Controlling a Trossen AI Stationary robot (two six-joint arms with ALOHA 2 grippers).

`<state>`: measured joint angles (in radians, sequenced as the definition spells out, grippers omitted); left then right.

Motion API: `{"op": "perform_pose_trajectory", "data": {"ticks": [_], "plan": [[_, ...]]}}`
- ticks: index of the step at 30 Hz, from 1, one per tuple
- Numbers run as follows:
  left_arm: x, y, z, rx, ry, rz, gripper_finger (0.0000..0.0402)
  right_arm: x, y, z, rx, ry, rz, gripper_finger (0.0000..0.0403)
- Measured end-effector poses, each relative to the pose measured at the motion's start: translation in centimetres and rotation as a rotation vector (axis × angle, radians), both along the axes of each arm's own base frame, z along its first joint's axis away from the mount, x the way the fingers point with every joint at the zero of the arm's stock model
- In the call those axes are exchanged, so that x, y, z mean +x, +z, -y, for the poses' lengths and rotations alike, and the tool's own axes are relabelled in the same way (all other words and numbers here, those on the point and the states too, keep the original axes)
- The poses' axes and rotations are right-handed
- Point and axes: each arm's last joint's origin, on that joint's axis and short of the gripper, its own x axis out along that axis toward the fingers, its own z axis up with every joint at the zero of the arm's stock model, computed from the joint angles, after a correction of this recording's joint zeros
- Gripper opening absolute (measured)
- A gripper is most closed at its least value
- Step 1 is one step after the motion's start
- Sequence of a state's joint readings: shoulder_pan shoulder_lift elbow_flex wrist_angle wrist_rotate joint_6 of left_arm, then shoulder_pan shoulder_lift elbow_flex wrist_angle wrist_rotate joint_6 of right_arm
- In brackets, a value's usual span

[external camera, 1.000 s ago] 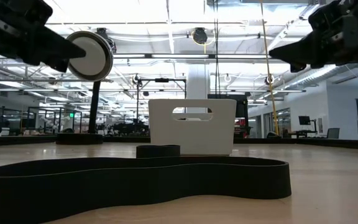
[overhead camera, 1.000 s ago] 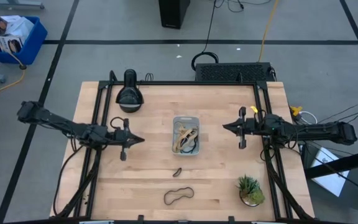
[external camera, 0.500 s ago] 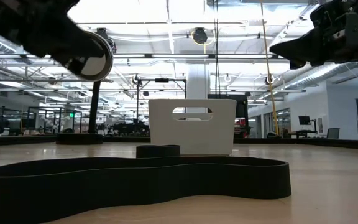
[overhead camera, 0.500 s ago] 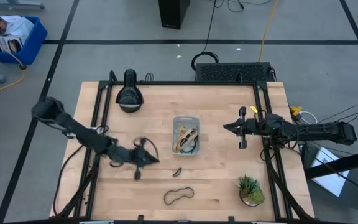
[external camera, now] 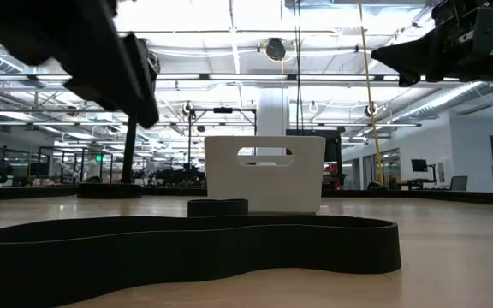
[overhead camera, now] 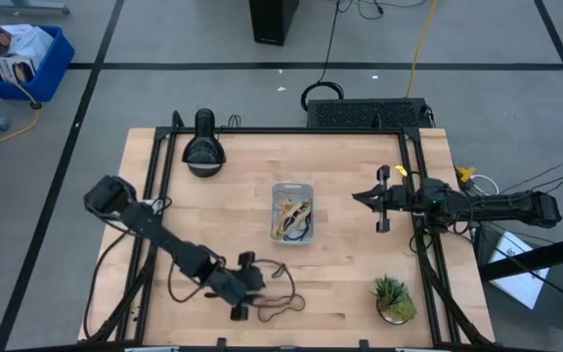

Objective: Pick and place rubber bands into bin
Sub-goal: Put the large black rubber band into the gray bin

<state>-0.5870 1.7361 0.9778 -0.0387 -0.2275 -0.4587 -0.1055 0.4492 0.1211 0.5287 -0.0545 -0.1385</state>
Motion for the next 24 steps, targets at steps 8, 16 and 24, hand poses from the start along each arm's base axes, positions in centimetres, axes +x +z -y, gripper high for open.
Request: {"op": "perform_pose_trajectory", "data": {"ticks": [8, 16, 24], "plan": [[0.0, -0.1, 1.6, -0.038, 0.0, 0.003, 0.0221, 0.0, 0.1, 0.0, -0.003, 0.0, 0.013, 0.0], [0.9, -2.7, 1.7, -0.016, 0.009, -0.034, 0.023, 0.0, 0.1, 0.0, 0.028, 0.003, 0.013, 0.0], [1.8, -5.4, 1.0, -0.043, -0.003, -0.121, 0.023, 0.0, -0.1, 0.0, 0.045, 0.004, -0.01, 0.0]]}}
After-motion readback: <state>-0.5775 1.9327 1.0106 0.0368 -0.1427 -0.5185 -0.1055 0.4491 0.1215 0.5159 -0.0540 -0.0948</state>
